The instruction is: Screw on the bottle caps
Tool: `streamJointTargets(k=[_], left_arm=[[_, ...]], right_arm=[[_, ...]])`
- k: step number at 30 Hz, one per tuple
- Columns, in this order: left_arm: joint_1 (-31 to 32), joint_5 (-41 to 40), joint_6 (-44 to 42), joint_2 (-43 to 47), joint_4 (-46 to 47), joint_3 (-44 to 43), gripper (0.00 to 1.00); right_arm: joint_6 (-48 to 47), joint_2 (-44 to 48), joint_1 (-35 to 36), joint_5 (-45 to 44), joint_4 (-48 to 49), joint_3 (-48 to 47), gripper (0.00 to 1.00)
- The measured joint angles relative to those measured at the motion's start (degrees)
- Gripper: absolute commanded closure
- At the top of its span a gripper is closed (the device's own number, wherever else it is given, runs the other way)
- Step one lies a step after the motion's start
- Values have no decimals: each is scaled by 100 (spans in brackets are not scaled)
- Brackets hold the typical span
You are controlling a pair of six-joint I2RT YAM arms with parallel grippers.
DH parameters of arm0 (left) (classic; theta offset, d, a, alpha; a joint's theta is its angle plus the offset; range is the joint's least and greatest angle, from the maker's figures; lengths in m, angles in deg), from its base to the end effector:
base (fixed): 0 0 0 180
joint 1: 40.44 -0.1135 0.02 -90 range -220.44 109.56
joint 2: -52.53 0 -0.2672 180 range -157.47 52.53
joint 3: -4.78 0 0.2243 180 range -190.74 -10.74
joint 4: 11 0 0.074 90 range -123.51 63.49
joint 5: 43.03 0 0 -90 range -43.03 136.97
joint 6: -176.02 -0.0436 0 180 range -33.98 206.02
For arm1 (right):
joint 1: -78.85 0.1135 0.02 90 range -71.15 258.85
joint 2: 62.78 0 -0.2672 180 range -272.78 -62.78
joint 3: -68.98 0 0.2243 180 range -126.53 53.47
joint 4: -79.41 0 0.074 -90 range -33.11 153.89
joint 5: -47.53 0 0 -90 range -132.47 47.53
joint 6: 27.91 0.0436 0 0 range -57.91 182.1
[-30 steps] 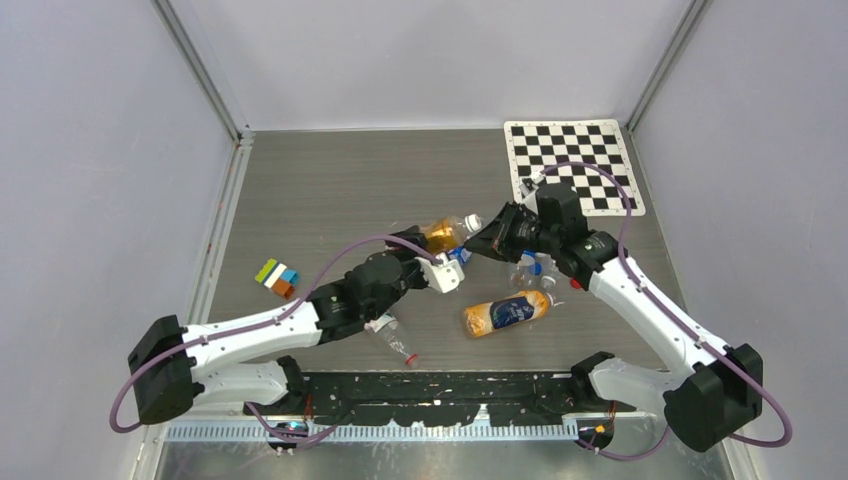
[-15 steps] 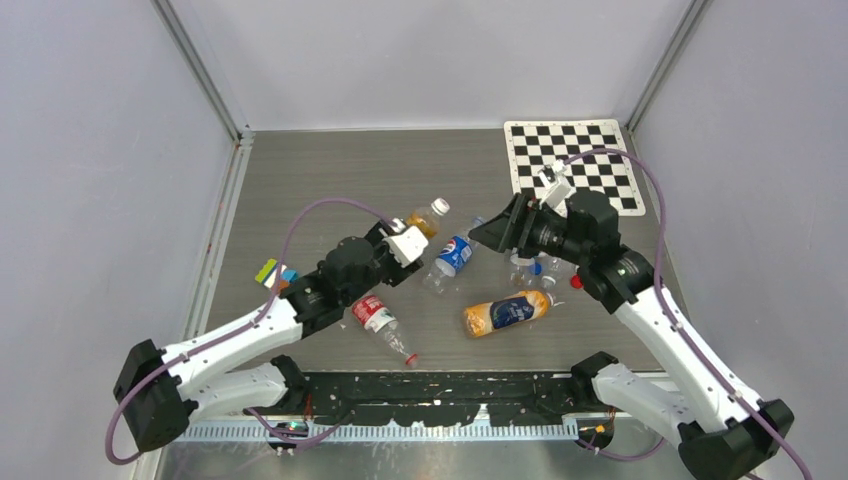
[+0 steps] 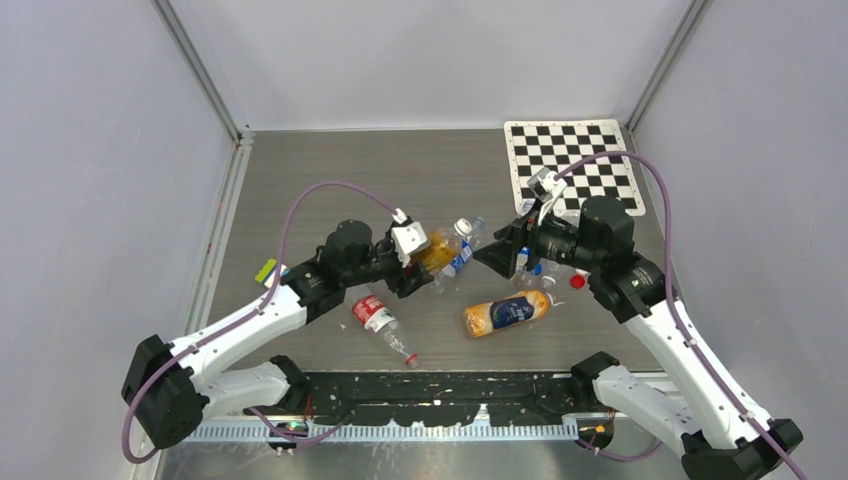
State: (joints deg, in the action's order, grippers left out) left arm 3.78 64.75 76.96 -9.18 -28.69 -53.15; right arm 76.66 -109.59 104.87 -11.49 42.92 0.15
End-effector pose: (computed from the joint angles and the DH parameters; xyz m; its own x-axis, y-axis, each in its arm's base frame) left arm 0.1517 -0.1662 0.2917 -0.1224 0.3283 -0.9366 0.8982 0.4380 0.0362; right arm 0.1276 0.0872 0.3646 -0.4246 0.0327 -0.9048 -0.7410 0.5616 0.3681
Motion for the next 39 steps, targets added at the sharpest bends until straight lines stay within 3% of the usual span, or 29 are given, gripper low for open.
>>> streamJointTargets(k=[16,25,39], left_arm=[[-1386,2452,133,2,-125,-162,100],[-1447,3327,-87,61,-450,-345,100],[-1453,3869,-188,61,-658,-490,100]], right_arm=[[-1189,-970,-114,1064,-48,-673,26],[-1320,-1349,-153,1353,-4,-962,28],[-1469,-1729,-251,2321,0,-1335,38]])
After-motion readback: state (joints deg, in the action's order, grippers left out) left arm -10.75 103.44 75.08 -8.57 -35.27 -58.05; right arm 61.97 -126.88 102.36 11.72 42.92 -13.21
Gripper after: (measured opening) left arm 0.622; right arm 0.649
